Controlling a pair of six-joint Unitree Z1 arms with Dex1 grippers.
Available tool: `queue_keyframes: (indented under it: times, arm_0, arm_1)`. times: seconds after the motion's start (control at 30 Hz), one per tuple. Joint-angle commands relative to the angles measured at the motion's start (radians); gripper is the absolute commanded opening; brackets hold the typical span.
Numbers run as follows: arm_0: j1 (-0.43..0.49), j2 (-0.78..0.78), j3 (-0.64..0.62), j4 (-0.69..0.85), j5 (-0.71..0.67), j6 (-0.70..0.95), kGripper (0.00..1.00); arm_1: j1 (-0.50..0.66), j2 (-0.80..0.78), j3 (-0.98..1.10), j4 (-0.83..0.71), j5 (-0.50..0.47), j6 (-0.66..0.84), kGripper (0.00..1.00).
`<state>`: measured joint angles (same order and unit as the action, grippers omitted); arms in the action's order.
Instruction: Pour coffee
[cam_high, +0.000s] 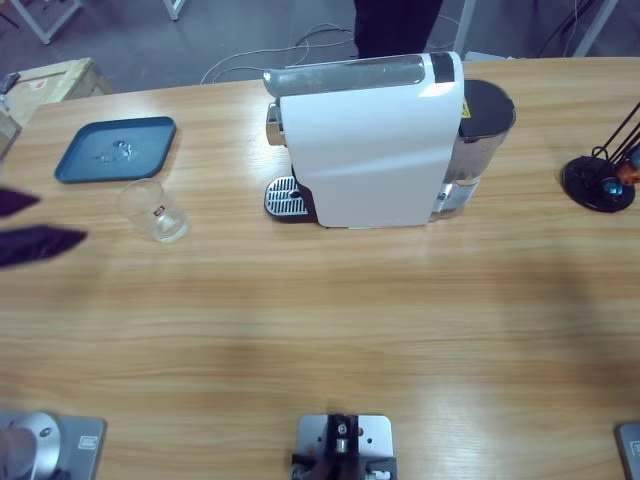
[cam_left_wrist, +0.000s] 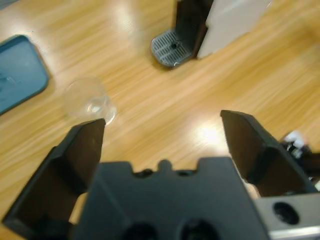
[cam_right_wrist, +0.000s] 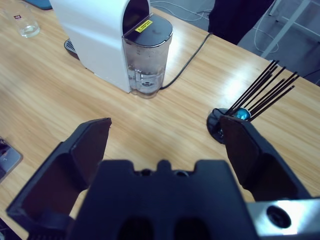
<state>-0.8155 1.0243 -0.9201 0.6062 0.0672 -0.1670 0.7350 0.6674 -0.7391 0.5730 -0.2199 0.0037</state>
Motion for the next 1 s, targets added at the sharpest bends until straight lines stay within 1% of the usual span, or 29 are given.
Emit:
queue_keyframes:
  times: [0.03,0.07,0.1,0.2,0.27,0.4,0.43,0.47,0.6,0.73,0.83,0.87,0.9,0.97,1.0]
  arm_0:
    - [0.235,0.381,-0.207,-0.143,-0.526,-0.297,0.996]
    - [0.268,0.421,-0.21,-0.192,-0.6,-0.343,0.996]
    - [0.289,0.458,-0.222,-0.225,-0.625,-0.372,0.996]
    - [0.311,0.533,-0.253,-0.26,-0.62,-0.444,1.0]
    - [0.311,0.581,-0.271,-0.277,-0.632,-0.448,1.0]
    - [0.311,0.646,-0.28,-0.323,-0.655,-0.511,0.972]
    - [0.311,0.661,-0.285,-0.334,-0.664,-0.513,0.927]
    - [0.311,0.68,-0.292,-0.348,-0.679,-0.513,0.854]
    - [0.308,0.722,-0.316,-0.369,-0.698,-0.513,0.837]
    - [0.305,0.754,-0.338,-0.411,-0.696,-0.514,0.725]
    - [0.291,0.776,-0.35,-0.413,-0.699,-0.521,0.705]
    - [0.287,0.784,-0.351,-0.413,-0.699,-0.522,0.63]
    - [0.284,0.79,-0.35,-0.414,-0.698,-0.523,0.605]
    - [0.275,0.798,-0.351,-0.421,-0.698,-0.525,0.598]
    - [0.27,0.801,-0.352,-0.424,-0.697,-0.526,0.553]
  arm_1:
    - [0.009,0.031,0.038,-0.01,-0.012,-0.011,0.968]
    - [0.009,0.033,0.038,-0.01,-0.012,-0.011,0.969]
    - [0.009,0.034,0.038,-0.01,-0.012,-0.01,0.973]
    - [0.009,0.031,0.038,-0.01,-0.012,-0.01,0.973]
    - [0.009,0.029,0.038,-0.01,-0.012,-0.01,0.973]
    - [0.009,0.03,0.038,-0.01,-0.013,-0.01,0.973]
    - [0.009,0.031,0.038,-0.01,-0.013,-0.01,0.973]
    - [0.009,0.029,0.039,-0.01,-0.013,-0.01,0.973]
    - [0.009,0.028,0.04,-0.01,-0.013,-0.01,0.973]
    - [0.009,0.031,0.04,-0.01,-0.013,-0.01,0.973]
    - [0.009,0.032,0.04,-0.012,-0.013,-0.01,0.973]
    - [0.009,0.032,0.04,-0.012,-0.013,-0.01,0.973]
    - [0.009,0.031,0.04,-0.012,-0.013,-0.01,0.973]
    - [0.009,0.034,0.04,-0.013,-0.013,-0.01,0.973]
    - [0.009,0.035,0.04,-0.014,-0.013,-0.011,0.973]
